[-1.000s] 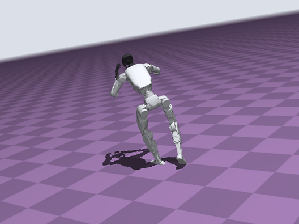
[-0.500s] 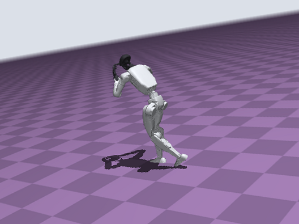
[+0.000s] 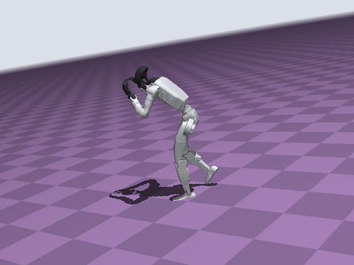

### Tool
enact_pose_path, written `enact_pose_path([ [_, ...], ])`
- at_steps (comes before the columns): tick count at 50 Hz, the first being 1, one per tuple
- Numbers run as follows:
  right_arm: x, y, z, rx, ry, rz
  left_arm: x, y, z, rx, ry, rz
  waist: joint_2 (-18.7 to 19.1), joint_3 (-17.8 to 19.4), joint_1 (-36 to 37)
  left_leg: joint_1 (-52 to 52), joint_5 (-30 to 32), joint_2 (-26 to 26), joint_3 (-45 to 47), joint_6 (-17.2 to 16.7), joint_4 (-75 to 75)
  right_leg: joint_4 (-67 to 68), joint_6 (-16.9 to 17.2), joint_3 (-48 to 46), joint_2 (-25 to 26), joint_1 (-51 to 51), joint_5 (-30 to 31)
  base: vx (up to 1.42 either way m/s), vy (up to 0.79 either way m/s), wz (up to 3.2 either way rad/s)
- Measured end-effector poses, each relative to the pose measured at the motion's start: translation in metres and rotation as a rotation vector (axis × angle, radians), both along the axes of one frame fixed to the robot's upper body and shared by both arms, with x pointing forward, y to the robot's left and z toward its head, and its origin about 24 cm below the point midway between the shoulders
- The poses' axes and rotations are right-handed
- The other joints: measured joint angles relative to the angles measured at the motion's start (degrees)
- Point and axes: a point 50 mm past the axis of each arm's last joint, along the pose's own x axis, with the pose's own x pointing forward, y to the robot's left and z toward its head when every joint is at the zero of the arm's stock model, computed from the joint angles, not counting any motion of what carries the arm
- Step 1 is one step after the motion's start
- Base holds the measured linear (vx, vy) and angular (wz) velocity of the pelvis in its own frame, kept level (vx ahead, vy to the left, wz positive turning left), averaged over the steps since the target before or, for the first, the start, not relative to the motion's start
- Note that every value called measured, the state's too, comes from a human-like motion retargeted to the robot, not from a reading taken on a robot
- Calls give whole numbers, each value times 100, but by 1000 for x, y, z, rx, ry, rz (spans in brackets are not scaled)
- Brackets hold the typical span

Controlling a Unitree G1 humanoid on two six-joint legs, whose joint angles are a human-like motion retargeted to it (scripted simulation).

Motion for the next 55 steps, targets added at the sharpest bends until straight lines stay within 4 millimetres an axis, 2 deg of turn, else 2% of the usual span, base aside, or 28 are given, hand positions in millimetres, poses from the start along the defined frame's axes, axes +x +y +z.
enact_pose_path([
  [2,1,-3,-1,3,7,-15,1,-4,-3,17,4,-8,192,0,-59,22,-274,-93,-159,-69,396,-24,-19,198,267,-341,-380,72,28,129],
  [5,0,-7,-2,0,0,-34,-1,-9,-4,37,-14,-10,337,0,-176,276,-518,-411,-216,-103,527,-872,-339,-129,21,-662,-655,70,27,109],
  [6,-1,-8,-3,3,-1,-33,-1,-10,-4,40,-20,-4,362,0,-285,432,-568,-543,-267,-164,480,-1496,-327,-225,29,-593,-697,73,20,134],
  [8,0,-9,-4,7,1,-30,-1,-12,-4,42,-33,14,348,0,-557,790,-660,-870,-383,-262,364,-2973,-193,-389,38,-331,-646,76,15,159],
  [11,3,-10,-6,16,19,-15,0,-12,-4,34,-43,41,135,0,-1025,1517,-833,-1422,-658,-421,167,-5156,152,-936,14,255,-506,82,-1,154],
  [13,6,-10,-7,26,38,-3,2,-12,-4,26,-40,57,-27,0,-1165,1912,-1032,-1510,-800,-653,261,-5957,214,-1236,358,486,-610,81,-41,87],
  [15,7,-10,-6,36,58,7,4,-12,-4,15,-32,68,-126,0,-1242,2244,-1135,-1616,-887,-788,424,-6229,214,-1082,693,702,-594,83,-33,69],
  [17,4,-14,-7,52,64,36,8,-6,-6,-14,0,95,-107,0,-1332,2482,-993,-1846,-992,-794,839,-6283,214,-756,654,1125,-339,90,21,68],
  [20,2,-12,-2,53,67,21,3,-11,-2,17,-12,54,-214,0,-1377,1995,74,-2560,-965,-801,1821,-5800,214,-483,-217,1092,-80,76,63,74],
  [22,-7,-15,0,73,34,75,5,-2,-3,-7,30,75,-73,0,-1502,1242,561,-2403,-769,-801,3267,-4562,210,-436,-545,808,-573,73,30,71],
  [23,-10,-16,-2,96,35,137,6,7,-4,-12,52,83,-124,0,-1536,936,567,-2192,-708,-801,3851,-4129,210,-410,-559,788,-782,77,-10,34],
  [25,-13,-19,-3,131,17,179,3,12,-6,-8,61,86,-249,0,-1393,429,335,-1687,-662,-801,4405,-3764,206,-331,-611,897,-1123,80,-35,-3],
  [27,-13,-21,-4,166,-8,190,3,14,-8,-2,61,96,-320,0,-1046,103,51,-907,-476,-596,4295,-3749,-88,-327,-466,1097,-1390,73,-31,-52],
  [29,-13,-22,-5,194,-36,182,2,16,-9,-1,57,111,-346,0,-735,-68,-14,-388,-230,-337,3533,-3719,-290,-295,-403,1219,-1571,67,-7,-57],
  [31,-11,-22,-6,217,-65,160,2,18,-9,-6,55,122,-316,0,-388,-13,74,-90,-146,-291,2162,-3640,-412,-265,-279,1325,-1729,68,2,-73],
  [33,-9,-23,-7,238,-84,145,3,20,-10,-20,63,128,-243,0,-11,348,361,90,-136,-388,233,-3507,-444,-222,-95,1464,-1909,73,10,-104],
  [35,-6,-23,-9,256,-89,147,5,22,-12,-32,80,136,-102,0,381,868,957,280,-323,-675,-1675,-3288,-424,-170,174,1662,-2134,79,24,-122],
  [38,-5,-25,-11,269,-82,161,7,22,-14,-42,96,133,-48,0,581,1254,1585,51,-968,-801,-2564,-2623,-458,-67,45,1809,-2487,76,39,-55],
  [40,-4,-27,-10,285,-81,151,6,21,-13,-46,105,113,66,0,667,1327,1595,175,-1174,-767,-2462,-2031,-863,-287,110,1685,-2383,68,17,1],
  [42,-2,-25,-11,257,-74,97,5,14,-12,-22,65,133,169,0,492,666,804,65,-1130,-737,-879,-934,-1174,-603,-282,1232,-1860,66,26,70],
  [43,-2,-27,-12,259,-63,102,6,15,-12,-26,76,121,176,0,444,606,587,-13,-1119,-616,-487,-389,-1229,-659,-494,993,-1451,66,29,52],
  [45,0,-28,-10,280,-52,76,5,13,-10,-46,122,41,63,0,417,806,573,-363,-1119,-161,-591,442,-1132,-387,-766,329,-804,64,28,31],
  [47,-1,-28,-13,259,-36,89,6,14,-12,-12,86,89,237,0,225,600,-19,-322,-1031,-427,443,689,-830,-205,-449,75,-955,70,24,36],
  [49,-2,-29,-13,258,-35,95,6,13,-13,1,77,91,345,0,155,700,-290,-340,-923,-380,714,426,-777,-206,-282,-183,-1188,67,21,-7],
  [52,-4,-28,-12,252,-46,101,2,10,-12,18,40,112,435,0,-21,989,-534,-441,-702,-302,777,-793,-751,-774,-439,-286,-1324,65,18,-17],
  [53,-5,-28,-12,251,-50,107,1,10,-12,19,23,126,441,0,-122,1125,-586,-505,-641,-304,724,-1420,-634,-996,-458,-217,-1273,64,15,5],
  [55,-1,-21,-4,215,-69,22,-8,-7,-6,57,-85,139,354,0,-287,1173,-564,-787,-517,-340,404,-3045,-216,-1452,-522,-236,-928,63,11,36],
])
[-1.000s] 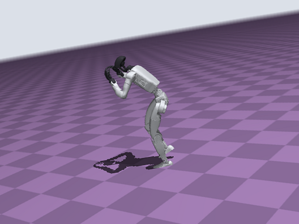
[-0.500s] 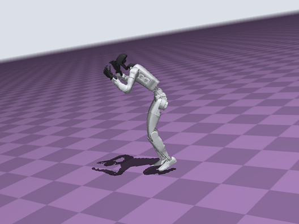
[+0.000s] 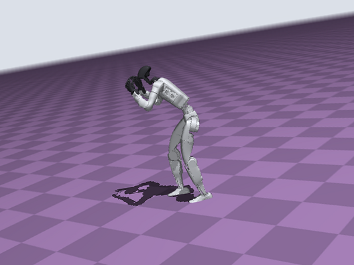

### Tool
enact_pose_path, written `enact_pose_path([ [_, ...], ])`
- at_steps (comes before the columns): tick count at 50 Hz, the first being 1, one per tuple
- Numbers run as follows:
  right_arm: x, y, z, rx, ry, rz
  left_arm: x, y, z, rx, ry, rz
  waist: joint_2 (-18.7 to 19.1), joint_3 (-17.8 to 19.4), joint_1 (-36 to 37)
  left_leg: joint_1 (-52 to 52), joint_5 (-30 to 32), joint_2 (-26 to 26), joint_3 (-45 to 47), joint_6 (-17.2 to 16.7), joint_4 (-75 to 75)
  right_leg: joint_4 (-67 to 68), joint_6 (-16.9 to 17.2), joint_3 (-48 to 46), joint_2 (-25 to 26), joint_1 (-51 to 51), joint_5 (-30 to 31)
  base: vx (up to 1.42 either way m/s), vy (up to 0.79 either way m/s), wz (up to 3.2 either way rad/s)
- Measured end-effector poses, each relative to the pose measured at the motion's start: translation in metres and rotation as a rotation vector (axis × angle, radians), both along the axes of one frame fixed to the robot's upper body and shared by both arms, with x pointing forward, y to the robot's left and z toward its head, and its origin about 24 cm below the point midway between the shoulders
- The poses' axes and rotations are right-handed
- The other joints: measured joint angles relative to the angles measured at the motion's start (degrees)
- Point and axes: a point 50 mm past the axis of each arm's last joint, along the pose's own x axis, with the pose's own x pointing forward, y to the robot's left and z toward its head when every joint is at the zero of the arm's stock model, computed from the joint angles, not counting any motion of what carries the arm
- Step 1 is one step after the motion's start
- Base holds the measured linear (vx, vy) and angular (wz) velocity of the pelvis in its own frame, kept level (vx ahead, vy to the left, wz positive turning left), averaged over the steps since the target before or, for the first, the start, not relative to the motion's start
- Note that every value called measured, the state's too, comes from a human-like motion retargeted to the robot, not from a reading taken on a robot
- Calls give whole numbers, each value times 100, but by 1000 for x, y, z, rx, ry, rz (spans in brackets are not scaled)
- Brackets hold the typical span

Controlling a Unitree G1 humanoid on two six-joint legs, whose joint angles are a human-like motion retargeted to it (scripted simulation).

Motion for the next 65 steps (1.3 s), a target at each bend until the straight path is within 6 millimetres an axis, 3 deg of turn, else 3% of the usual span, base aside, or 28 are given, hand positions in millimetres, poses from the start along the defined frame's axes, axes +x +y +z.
enact_pose_path([
  [2,1,1,2,-7,-3,-6,-2,-1,4,-22,-53,49,-151,0,-284,365,-98,-300,106,-99,-172,-1470,369,-627,-76,362,111,69,-6,29],
  [5,3,0,3,-22,13,-17,-1,1,8,-61,-120,161,-420,0,-448,705,-333,-404,452,-326,50,-2877,430,-1370,184,785,-10,66,-24,-30],
  [8,5,-2,4,-25,36,-44,-2,2,9,-105,-118,186,-667,0,-571,841,-57,-697,667,-113,510,-3261,430,-1273,26,1232,191,75,-5,-13],
  [10,4,-3,5,-39,38,-54,0,3,8,-101,-94,183,-755,0,-781,517,716,-751,805,-133,1495,-3007,328,-1191,-393,1404,245,77,4,-6],
  [12,-2,-9,-2,-35,26,16,5,18,2,-110,-10,174,-655,0,-706,-98,1610,-176,834,-414,3000,-2121,0,-1043,-322,1353,-94,69,-7,-101],
  [13,-3,-9,-3,-35,25,25,5,19,0,-104,13,153,-701,0,-666,-431,1923,-56,850,-449,3473,-1698,19,-870,-386,1216,-236,64,-11,-122],
  [17,-3,-11,-7,-33,82,142,10,34,-7,-34,79,180,-1097,0,-252,-1159,1421,375,571,-208,4256,-990,222,-136,-35,1321,-598,64,-21,-166],
  [21,-2,-5,-8,-36,110,198,9,32,-7,27,73,231,-1532,0,522,-1434,1251,264,-192,-21,3068,-977,211,623,562,1636,-770,60,-17,-213],
  [25,-2,25,9,-103,62,178,0,20,5,118,-74,315,-1974,0,1236,-1364,1367,329,-712,131,417,-1038,346,1340,1191,1680,-844,61,-8,-219],
  [29,-3,35,11,-113,39,223,-3,20,6,173,-122,366,-1815,0,1860,-714,1376,633,-799,-261,-1856,-839,340,1647,1903,2380,-1161,77,7,-182],
  [30,-3,34,9,-124,46,234,-2,21,6,189,-146,392,-1698,0,1899,-686,1290,543,-903,-461,-1901,-783,327,1642,1977,2640,-1273,85,33,-85],
  [33,-1,22,2,-100,78,269,1,26,5,168,-110,415,-1503,0,2096,-259,1615,94,-1751,-461,-1906,-19,162,1628,2078,3004,-1433,79,16,-66],
  [35,-2,20,3,-104,69,230,-1,25,4,150,-129,424,-1349,0,2186,-489,1567,372,-2030,-443,-1375,706,-45,1304,2355,2599,-937,60,-22,-49],
  [38,-1,14,-1,-83,88,271,-4,31,3,142,-112,423,-1436,0,2231,-787,819,436,-1724,-180,89,2642,143,780,1848,1729,-102,63,-4,-66],
  [40,-1,14,-2,-80,78,238,-6,32,1,141,-108,406,-1419,0,2260,-783,440,586,-1493,-83,506,3472,-166,145,1154,1238,-164,63,2,-80],
  [42,-3,14,-1,-81,61,216,-7,32,1,136,-100,398,-1361,0,2169,-710,255,713,-1318,-59,672,3621,-606,-397,560,907,-604,59,1,-54],
  [45,-5,16,0,-84,50,220,-9,34,0,127,-106,394,-1304,0,1848,-531,112,798,-1136,-26,711,2762,-428,-559,359,437,-687,56,-3,-27],
  [48,-5,15,0,-98,56,227,-11,36,0,101,-113,377,-1255,0,1631,-91,-38,795,-853,-49,583,932,-120,-964,88,527,-759,60,-8,-36],
  [51,-2,29,2,-138,70,203,-17,34,2,110,-182,375,-1504,0,1239,75,0,617,-590,-137,499,-1160,193,-1664,-224,738,-426,61,-20,-11],
  [54,-1,34,2,-138,101,279,-20,44,7,84,-201,464,-1695,0,1122,-52,367,723,-507,-97,1607,-1802,162,-1627,-78,1111,-45,69,-31,-91],
  [58,-1,44,4,-168,119,330,-26,52,8,111,-213,516,-1872,0,1411,-972,1405,800,-924,-304,3564,-1173,9,-1070,361,1093,-422,65,-30,-173],
  [62,2,53,2,-161,153,400,-27,60,5,154,-195,588,-2310,0,1881,-1569,1071,363,-1496,-279,4151,-845,281,-320,865,1355,-668,69,-25,-208],
  [65,1,58,1,-155,152,437,-27,64,3,185,-190,628,-2530,0,2265,-1942,947,360,-1700,-33,3499,-1043,330,50,1299,1751,-721,66,-20,-175],
])
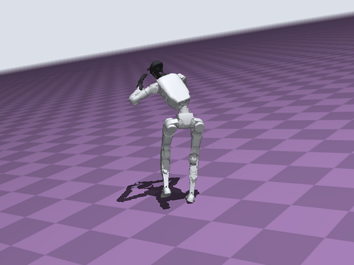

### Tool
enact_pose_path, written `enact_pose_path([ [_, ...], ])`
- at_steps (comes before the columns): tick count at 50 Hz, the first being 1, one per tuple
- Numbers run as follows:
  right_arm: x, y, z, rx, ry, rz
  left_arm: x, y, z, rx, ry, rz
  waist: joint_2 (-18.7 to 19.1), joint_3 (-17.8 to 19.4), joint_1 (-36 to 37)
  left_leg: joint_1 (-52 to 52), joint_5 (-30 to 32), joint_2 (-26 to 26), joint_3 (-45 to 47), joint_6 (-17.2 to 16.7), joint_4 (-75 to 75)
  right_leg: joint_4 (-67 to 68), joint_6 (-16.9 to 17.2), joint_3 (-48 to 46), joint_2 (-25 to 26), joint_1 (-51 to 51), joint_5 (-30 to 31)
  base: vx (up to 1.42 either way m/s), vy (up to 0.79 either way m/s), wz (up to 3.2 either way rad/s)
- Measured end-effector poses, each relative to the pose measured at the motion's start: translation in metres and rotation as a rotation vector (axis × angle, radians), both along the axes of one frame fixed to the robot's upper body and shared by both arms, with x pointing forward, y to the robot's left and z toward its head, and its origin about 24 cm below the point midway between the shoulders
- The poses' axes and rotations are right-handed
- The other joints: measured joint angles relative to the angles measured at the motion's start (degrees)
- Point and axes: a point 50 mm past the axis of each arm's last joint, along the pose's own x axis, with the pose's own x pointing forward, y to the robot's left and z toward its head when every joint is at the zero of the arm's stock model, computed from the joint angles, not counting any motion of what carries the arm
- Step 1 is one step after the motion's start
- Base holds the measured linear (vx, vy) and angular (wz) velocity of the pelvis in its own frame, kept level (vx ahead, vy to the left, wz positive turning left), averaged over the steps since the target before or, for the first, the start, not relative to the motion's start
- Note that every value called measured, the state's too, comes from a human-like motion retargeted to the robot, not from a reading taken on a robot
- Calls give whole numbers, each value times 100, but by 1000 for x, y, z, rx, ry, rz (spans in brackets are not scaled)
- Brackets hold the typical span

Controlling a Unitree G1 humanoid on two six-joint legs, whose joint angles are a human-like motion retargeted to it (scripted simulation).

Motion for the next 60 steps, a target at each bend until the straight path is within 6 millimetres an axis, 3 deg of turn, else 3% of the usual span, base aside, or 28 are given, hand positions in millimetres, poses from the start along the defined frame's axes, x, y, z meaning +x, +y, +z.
enact_pose_path([
  [3,-1,4,-1,2,-11,18,0,2,-2,10,0,14,-88,0,362,-81,-8,173,38,186,-1639,-335,89,303,391,459,-35,68,-14,-141],
  [5,0,7,-3,9,-8,25,2,3,-4,17,9,19,-36,0,641,151,59,548,517,132,-3032,-633,99,508,731,922,-60,75,-11,-140],
  [8,4,6,-5,20,2,7,2,3,-8,38,12,16,234,0,901,678,170,880,1894,-366,-4603,-994,99,712,1176,1698,-108,80,4,-86],
  [10,6,4,-6,21,10,-19,2,2,-10,54,2,19,490,0,807,921,296,501,2387,-429,-5178,-851,98,589,1272,1933,-143,70,34,7],
  [13,10,-1,-9,19,33,-39,2,3,-11,44,4,24,829,0,726,1530,554,182,1721,-429,-5635,49,92,492,1368,2018,133,81,10,-9],
  [16,10,-3,-8,-7,28,-73,1,0,-10,27,0,12,1022,0,791,1380,624,783,1270,-378,-5097,2022,97,192,1429,851,1328,68,-42,-51],
  [18,8,-3,-5,-31,0,-124,-2,-4,-9,30,-15,-21,1047,0,726,1042,351,817,1219,-188,-4520,3415,92,-170,677,-218,1779,65,0,-14],
  [20,9,-4,-5,-32,-14,-150,-3,-7,-9,27,-14,-50,1119,0,568,1025,128,713,1190,-118,-4334,4077,-625,-778,-532,-761,1343,71,22,27],
  [22,9,-5,-6,-26,-11,-144,-2,-8,-10,26,-4,-66,1268,0,291,1114,51,668,1007,-154,-4358,3656,-845,-983,-979,-1079,924,62,5,72],
  [27,10,-7,-7,-44,7,-133,2,-11,-13,22,2,-103,1359,0,-588,1321,-208,214,610,-133,-4326,234,100,-334,-923,-1318,1301,65,-15,112],
  [30,12,-7,-6,-56,26,-132,5,-12,-14,25,10,-106,1186,0,-823,1479,-751,238,619,-418,-3927,-1573,100,-311,-732,-1153,1040,70,-56,56],
  [33,12,-8,-9,-48,51,-101,11,-9,-14,2,14,-54,1049,0,-972,1585,-1062,188,769,-213,-3087,-2062,100,-177,-750,-664,1276,79,-29,30],
  [35,10,-11,-9,-36,46,-91,10,-6,-12,-28,18,-55,931,0,-1069,1423,-915,-2,903,68,-2260,-1956,99,-290,-1112,-390,1401,81,-5,23],
  [39,4,-7,0,-34,6,-66,3,-3,-8,-76,8,-89,823,0,-945,297,213,104,723,-95,-200,-881,39,-198,-1109,-539,958,70,-30,-29],
  [42,2,-5,4,-22,-1,-48,-1,-2,-6,-88,-18,-88,667,0,-782,-241,-70,100,567,18,264,-169,-18,-187,-971,-491,517,73,-36,-42],
  [45,1,-5,5,-11,-5,-37,-3,-4,-6,-86,-31,-96,607,0,-536,-413,-320,314,748,142,-556,156,-83,-344,-738,-202,162,74,-32,-38],
  [48,5,-7,2,13,13,-33,2,-5,-8,-86,-13,-92,672,0,-144,41,-497,822,1595,132,-2438,30,-29,-412,-279,417,-49,80,-24,-61],
  [52,8,-8,-1,17,38,-31,5,-6,-11,-54,45,-142,943,0,273,909,-289,1130,2838,-374,-4910,-321,54,-411,448,1341,-191,81,-8,-53],
  [55,12,-12,-4,19,74,-19,9,-3,-11,-62,92,-151,1191,0,359,1240,145,872,1993,-404,-5482,-201,-214,-506,746,1781,-136,77,4,-6],
  [57,14,-15,-6,12,105,-13,11,-1,-11,-61,121,-146,1337,0,333,1255,183,895,1507,-220,-5185,378,-436,-640,737,1712,206,74,5,17],
  [60,16,-17,-7,-31,135,-27,13,-2,-12,-50,139,-146,1419,0,295,981,96,1008,1378,-77,-4363,2340,-512,-706,242,684,1329,70,6,24],
])
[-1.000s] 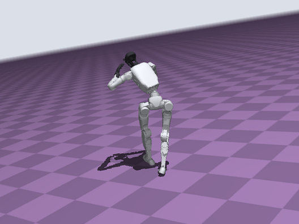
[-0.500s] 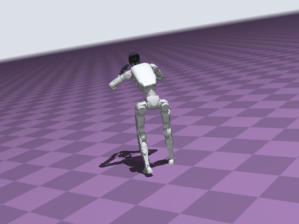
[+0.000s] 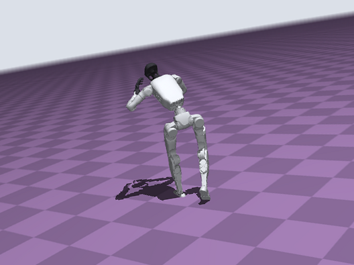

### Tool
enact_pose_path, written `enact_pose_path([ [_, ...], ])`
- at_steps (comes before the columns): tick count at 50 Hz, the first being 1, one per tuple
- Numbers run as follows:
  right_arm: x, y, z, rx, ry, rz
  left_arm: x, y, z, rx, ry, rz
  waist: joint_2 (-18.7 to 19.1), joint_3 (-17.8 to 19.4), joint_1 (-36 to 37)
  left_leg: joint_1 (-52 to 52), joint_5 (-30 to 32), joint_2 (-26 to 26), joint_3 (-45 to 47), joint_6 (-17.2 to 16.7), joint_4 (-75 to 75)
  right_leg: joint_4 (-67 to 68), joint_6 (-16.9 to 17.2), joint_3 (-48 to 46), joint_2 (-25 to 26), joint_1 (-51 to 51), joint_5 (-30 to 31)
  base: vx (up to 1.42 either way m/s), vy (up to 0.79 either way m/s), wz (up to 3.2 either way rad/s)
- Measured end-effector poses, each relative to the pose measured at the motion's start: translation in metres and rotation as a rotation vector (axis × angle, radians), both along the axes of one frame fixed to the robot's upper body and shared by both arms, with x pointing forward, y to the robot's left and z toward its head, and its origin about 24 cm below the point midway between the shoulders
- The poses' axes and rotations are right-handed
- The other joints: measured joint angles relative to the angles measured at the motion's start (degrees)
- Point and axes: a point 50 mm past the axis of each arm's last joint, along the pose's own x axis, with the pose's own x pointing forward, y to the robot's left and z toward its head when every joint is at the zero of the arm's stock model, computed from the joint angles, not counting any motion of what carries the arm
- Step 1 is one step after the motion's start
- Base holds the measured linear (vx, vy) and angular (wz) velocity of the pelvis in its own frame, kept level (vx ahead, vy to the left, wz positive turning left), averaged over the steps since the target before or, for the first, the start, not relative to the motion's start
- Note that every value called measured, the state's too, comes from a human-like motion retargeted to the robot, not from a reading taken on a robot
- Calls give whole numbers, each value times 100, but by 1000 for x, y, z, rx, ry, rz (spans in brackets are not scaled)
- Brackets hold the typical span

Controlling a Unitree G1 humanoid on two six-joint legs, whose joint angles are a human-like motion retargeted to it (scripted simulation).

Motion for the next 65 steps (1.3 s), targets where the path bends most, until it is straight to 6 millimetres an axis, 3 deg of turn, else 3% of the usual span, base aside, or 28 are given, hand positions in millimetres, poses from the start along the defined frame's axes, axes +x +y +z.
enact_pose_path([
  [2,1,0,-2,-17,10,-27,3,-2,-4,-22,5,0,33,0,-143,-72,-166,-205,-104,121,298,1189,-48,81,-544,-851,190,70,10,70],
  [5,1,-2,-1,-23,-13,-74,6,-7,-10,-47,12,-36,257,0,-555,-112,-441,-564,-402,249,545,1616,-245,310,-1015,-1842,-465,66,9,135],
  [9,-1,-3,2,6,-43,-90,8,-13,-13,-71,4,-85,419,0,-1158,-68,-689,-1038,-682,246,842,-495,257,1136,-940,-2394,-397,66,0,137],
  [13,4,-2,1,19,-33,-106,12,-16,-15,-96,5,-117,281,0,-1760,350,-1117,-1493,-865,103,1132,-3436,598,1444,-1147,-1915,-459,74,-23,142],
  [16,4,-1,0,7,-22,-91,14,-17,-16,-110,17,-129,199,0,-1998,269,-1355,-1491,-903,13,2196,-4177,612,1768,-996,-1491,-439,72,-41,93],
  [18,1,1,1,-5,-34,-73,13,-14,-14,-129,27,-144,40,0,-2066,-103,-938,-1593,-660,7,3282,-4090,610,1754,-1223,-1290,-133,71,-17,41],
  [20,-4,4,4,-10,-53,-42,11,-10,-13,-157,43,-152,-110,0,-2006,-632,-53,-1418,-322,-140,4459,-3754,454,1650,-1342,-1200,6,71,-20,-21],
  [22,-7,6,10,12,-97,-68,9,-4,-11,-175,54,-147,-202,0,-1832,-1041,279,-948,-60,-157,5243,-3105,390,1661,-1176,-1268,-261,70,-27,-68],
  [23,-5,3,18,64,-185,-216,8,-2,-11,-176,50,-136,-240,0,-1738,-1203,191,-752,13,-120,5464,-2736,426,1662,-1087,-1318,-434,69,-26,-60],
  [25,-12,10,11,2,-99,-24,7,-1,-12,-191,51,-152,-298,0,-1585,-1413,-155,-493,62,-78,5512,-2172,495,1583,-939,-1290,-727,68,-24,-36],
  [28,-13,8,16,48,-167,-95,3,1,-10,-203,24,-156,-392,0,-1389,-1481,-575,-249,233,-18,4502,-1880,430,1351,-801,-1015,-1093,68,-17,2],
  [30,-1,-4,36,211,-411,-580,3,0,-9,-201,6,-143,-385,0,-1173,-1284,-672,-31,585,58,3337,-1879,328,1187,-694,-720,-1273,68,-9,6],
  [33,0,-5,38,247,-451,-670,2,0,-8,-201,-8,-156,-267,0,-832,-640,-669,403,1687,-27,1310,-2150,367,936,-374,-134,-1411,70,-2,-6],
  [35,4,-13,51,342,-530,-895,4,-3,-7,-205,20,-188,-329,0,-625,224,-351,96,2582,5,-781,-2218,427,871,-327,124,-1480,66,7,11],
  [37,2,-7,41,281,-462,-741,3,-1,-5,-193,11,-181,-141,0,-641,492,-455,142,2896,-55,-950,-2151,275,620,-202,476,-1563,70,16,50],
  [38,3,-9,43,295,-466,-763,4,0,-4,-190,27,-192,-105,0,-610,739,-247,23,2831,39,-1424,-1924,135,551,-165,484,-1553,65,18,40],
  [40,3,-1,39,248,-410,-652,3,0,-1,-168,42,-218,-42,0,-638,969,104,-63,2513,262,-1792,-1085,-116,456,-213,258,-1287,61,19,50],
  [41,4,-3,41,245,-416,-680,3,-1,-1,-164,47,-224,-50,0,-668,977,204,-128,2364,424,-1750,-434,-78,529,-370,-65,-888,60,19,90],
  [43,2,-1,37,176,-392,-638,2,-3,-1,-126,13,-209,11,0,-899,482,-281,-38,2071,557,-493,756,236,729,-635,-760,-41,63,18,151],
  [45,2,-2,36,145,-390,-649,1,-6,-2,-116,5,-224,147,0,-1047,164,-690,10,1758,530,347,1535,485,971,-749,-1414,362,62,17,153],
  [47,4,-6,38,149,-424,-734,2,-10,-4,-112,13,-246,345,0,-1197,98,-872,-119,1442,475,606,1781,179,1014,-992,-1871,70,58,20,154],
  [50,7,-7,36,131,-433,-782,7,-16,-6,-104,30,-271,589,0,-1555,126,-988,-499,928,472,714,1206,-34,1434,-963,-2351,-137,56,15,186],
  [55,9,-6,34,100,-403,-748,9,-22,-5,-95,34,-300,545,0,-2146,455,-1201,-1273,355,324,710,-1794,222,1980,-778,-2258,-211,61,4,186],
  [56,5,6,15,-44,-203,-390,12,-21,-7,-100,43,-304,474,0,-2372,663,-1251,-1479,215,260,660,-2531,327,1799,-876,-2025,-238,68,-4,216],
  [57,-2,11,4,-113,-79,-138,13,-21,-9,-104,50,-307,394,0,-2556,849,-1307,-1666,95,203,629,-3189,440,1652,-940,-1839,-296,70,-10,207],
  [60,-1,10,7,-96,-82,-146,16,-21,-10,-104,62,-299,178,0,-2759,1143,-1577,-1817,-147,27,969,-4310,612,1696,-554,-1569,-580,71,-36,144],
  [62,0,10,8,-90,-75,-153,17,-22,-10,-117,82,-311,75,0,-2801,1171,-1617,-1875,-258,32,1485,-4461,612,2186,-288,-1355,-283,71,-34,105],
  [65,-3,6,11,-68,-78,-140,18,-15,-9,-157,110,-301,-8,0,-2839,806,-999,-2070,12,-2,2899,-4229,612,2328,-733,-1034,108,71,14,81],
])
